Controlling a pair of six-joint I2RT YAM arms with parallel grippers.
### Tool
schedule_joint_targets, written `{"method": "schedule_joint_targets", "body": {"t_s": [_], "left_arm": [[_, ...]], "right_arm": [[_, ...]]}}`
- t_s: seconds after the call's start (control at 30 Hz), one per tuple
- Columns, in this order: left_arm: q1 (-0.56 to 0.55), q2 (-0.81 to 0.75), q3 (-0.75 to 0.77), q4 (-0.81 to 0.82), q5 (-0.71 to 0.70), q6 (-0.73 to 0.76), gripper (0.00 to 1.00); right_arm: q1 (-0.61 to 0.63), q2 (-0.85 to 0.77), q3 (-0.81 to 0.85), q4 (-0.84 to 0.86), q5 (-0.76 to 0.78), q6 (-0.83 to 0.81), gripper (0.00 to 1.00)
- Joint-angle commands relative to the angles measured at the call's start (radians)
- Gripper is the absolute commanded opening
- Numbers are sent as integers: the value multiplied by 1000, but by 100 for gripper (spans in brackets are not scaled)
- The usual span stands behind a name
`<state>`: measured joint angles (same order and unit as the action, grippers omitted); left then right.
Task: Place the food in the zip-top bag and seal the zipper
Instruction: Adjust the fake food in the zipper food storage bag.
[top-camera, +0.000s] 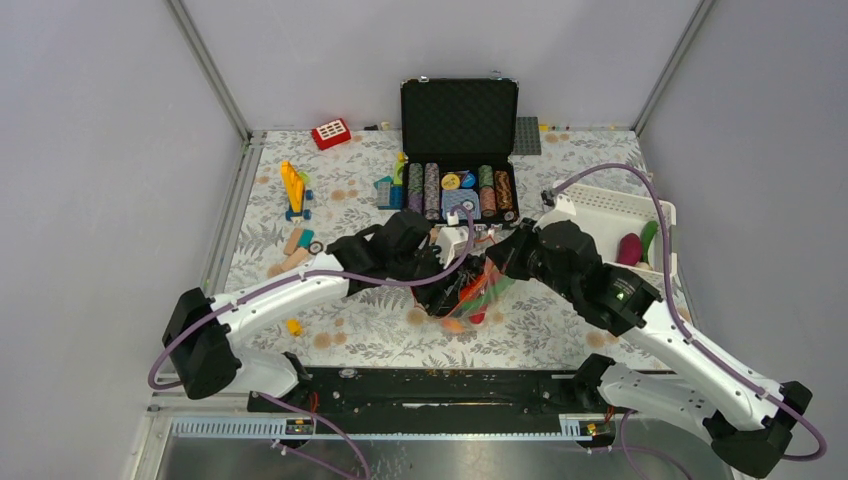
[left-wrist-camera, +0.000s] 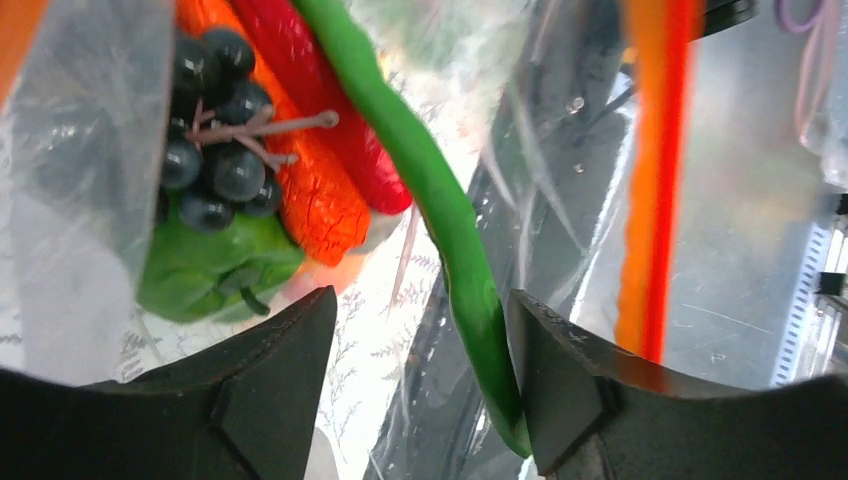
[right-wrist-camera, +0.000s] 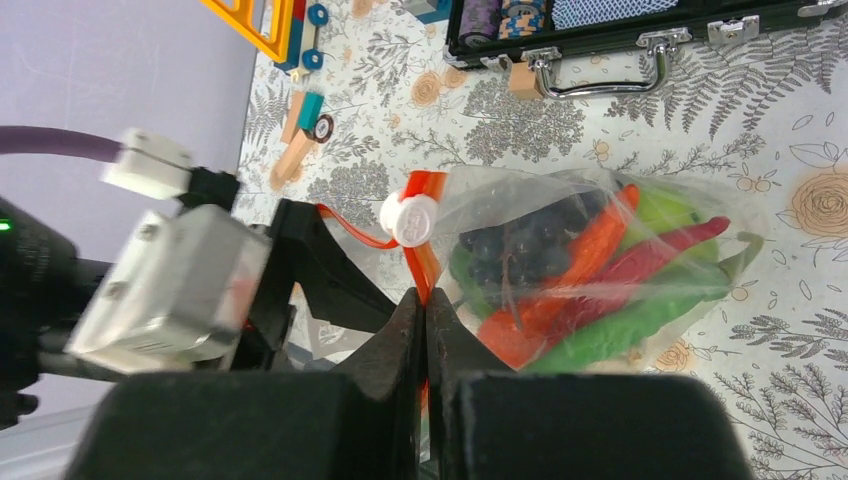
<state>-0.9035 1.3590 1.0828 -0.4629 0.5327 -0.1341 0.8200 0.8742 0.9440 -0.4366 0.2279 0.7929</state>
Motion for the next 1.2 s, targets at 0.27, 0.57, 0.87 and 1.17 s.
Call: {"method": "schedule_joint_targets", "body": {"t_s": [0.27, 0.57, 0.87, 1.17], "left_arm": [[-11, 2, -41, -1, -83, 76, 48], [-9, 28, -10, -21, -6, 173, 46], [-8, 29, 0, -4, 51, 207, 51], [-8, -109, 69, 5, -306, 17, 96]], "right_arm": [[4, -79, -32, 47, -40, -127, 9], [2, -195, -30, -3, -203, -600, 83], [-68, -215, -52, 119, -259, -951, 100], [-238, -129, -62, 169, -469, -878, 100]]}}
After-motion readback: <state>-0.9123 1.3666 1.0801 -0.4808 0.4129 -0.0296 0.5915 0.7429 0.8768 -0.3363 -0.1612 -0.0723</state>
